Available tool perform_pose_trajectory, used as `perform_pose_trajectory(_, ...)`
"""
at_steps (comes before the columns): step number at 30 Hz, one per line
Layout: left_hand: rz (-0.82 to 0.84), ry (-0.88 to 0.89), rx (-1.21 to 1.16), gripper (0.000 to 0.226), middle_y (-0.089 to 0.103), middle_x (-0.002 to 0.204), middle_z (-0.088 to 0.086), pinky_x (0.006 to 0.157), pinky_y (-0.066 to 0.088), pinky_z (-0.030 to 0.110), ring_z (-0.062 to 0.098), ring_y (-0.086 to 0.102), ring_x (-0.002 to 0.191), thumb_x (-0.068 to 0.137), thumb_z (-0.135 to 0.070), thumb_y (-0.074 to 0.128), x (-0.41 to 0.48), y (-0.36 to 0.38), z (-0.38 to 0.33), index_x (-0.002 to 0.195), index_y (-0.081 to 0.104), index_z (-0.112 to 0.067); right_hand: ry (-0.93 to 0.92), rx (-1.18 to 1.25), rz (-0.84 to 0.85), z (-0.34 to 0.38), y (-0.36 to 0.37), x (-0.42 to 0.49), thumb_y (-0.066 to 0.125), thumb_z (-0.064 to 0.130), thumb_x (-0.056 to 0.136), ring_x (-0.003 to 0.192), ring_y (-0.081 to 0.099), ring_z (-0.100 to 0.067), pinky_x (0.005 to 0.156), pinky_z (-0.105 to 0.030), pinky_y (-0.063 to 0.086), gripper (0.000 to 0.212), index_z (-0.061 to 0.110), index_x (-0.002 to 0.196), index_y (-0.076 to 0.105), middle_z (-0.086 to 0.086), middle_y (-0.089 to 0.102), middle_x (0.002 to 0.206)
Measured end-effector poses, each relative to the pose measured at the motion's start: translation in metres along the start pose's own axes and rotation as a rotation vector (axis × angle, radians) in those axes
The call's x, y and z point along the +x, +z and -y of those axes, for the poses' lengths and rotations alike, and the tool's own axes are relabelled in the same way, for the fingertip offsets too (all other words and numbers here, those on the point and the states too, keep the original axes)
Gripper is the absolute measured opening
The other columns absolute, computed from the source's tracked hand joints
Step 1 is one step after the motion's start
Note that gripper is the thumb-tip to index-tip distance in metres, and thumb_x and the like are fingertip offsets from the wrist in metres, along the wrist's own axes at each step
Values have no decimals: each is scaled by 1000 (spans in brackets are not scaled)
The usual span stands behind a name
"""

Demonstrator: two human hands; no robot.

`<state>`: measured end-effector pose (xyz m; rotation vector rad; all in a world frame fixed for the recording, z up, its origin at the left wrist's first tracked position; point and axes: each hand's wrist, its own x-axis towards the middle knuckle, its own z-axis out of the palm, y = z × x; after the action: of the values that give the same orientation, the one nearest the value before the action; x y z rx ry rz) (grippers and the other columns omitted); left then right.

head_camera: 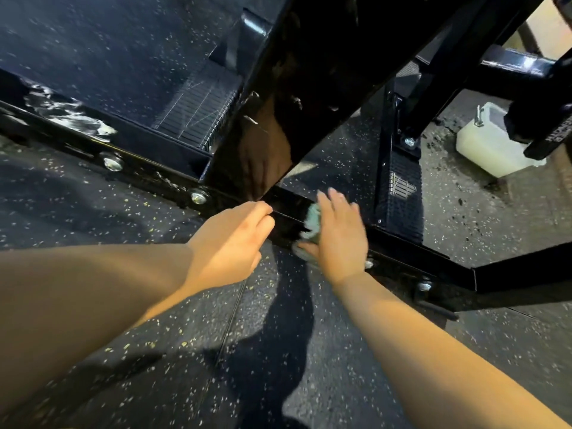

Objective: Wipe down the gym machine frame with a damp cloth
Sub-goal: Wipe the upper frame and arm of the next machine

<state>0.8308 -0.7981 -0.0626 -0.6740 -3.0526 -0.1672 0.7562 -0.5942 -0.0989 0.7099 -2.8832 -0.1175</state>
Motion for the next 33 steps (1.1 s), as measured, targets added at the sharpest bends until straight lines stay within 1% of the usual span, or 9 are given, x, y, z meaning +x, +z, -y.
perform_pose_trajectory(3,25,-42,-48,44,62,112,15,80,54,34,28,61,103,65,-25,73,-1,-1,-1,101,64,-1,-98,70,-20,42,5,25,86,35,64,135,39,-36,114,-47,24,98,2,143,39,-21,41,145)
perform_pose_trajectory(7,43,-90,-135,46,37,140,11,104,38,35,25,38,130,88,-21,53,0,4,-3,129,46,-2,-200,58,-27,21,0,18,91,21,56,134,42,-34,111,-45,29,100,5,141,42,-19,43,145)
perform_pose_trajectory(11,7,-252,-426,34,43,130,29,95,28,35,42,42,119,77,14,54,4,15,-16,112,54,16,-72,-28,49,-50,-8,-29,95,27,48,130,47,-36,109,-50,22,107,5,139,42,-17,46,143)
perform_pose_trajectory(13,-33,-212,-393,34,41,132,25,97,29,34,38,40,122,82,8,53,4,9,-18,116,52,13,11,-68,79,-72,-7,-46,96,28,44,126,51,-37,105,-56,27,106,2,134,47,-19,50,139)
perform_pose_trajectory(17,44,-8,-43,45,36,139,8,105,35,31,22,30,133,95,-29,37,5,-1,-4,132,39,-3,82,-74,-2,-55,-4,-35,95,34,45,125,50,-42,105,-59,26,104,-4,131,51,-24,53,134)
perform_pose_trajectory(24,10,-63,-155,40,40,138,10,99,40,34,25,43,126,87,-20,53,2,-2,-3,124,48,-4,-101,97,-48,40,4,24,89,33,58,133,42,-38,111,-49,27,99,0,139,43,-23,45,142)
perform_pose_trajectory(28,67,-47,-80,48,21,150,3,107,31,25,15,25,137,95,-33,40,4,-3,-2,138,31,-12,-239,23,-16,-3,0,9,93,18,52,133,43,-36,109,-48,24,105,4,142,40,-20,42,145)
perform_pose_trajectory(31,28,-20,-54,46,31,143,4,103,37,27,17,30,133,95,-35,38,3,3,0,134,38,-9,-140,-14,12,-58,-5,-24,94,24,49,132,45,-38,108,-56,22,109,5,141,40,-19,42,146)
perform_pose_trajectory(33,-13,14,-26,42,50,125,9,92,44,25,16,42,119,89,-30,54,5,10,-7,120,55,-3,-20,-52,46,-77,-6,-42,96,25,43,127,49,-40,104,-62,28,110,3,137,44,-20,47,142)
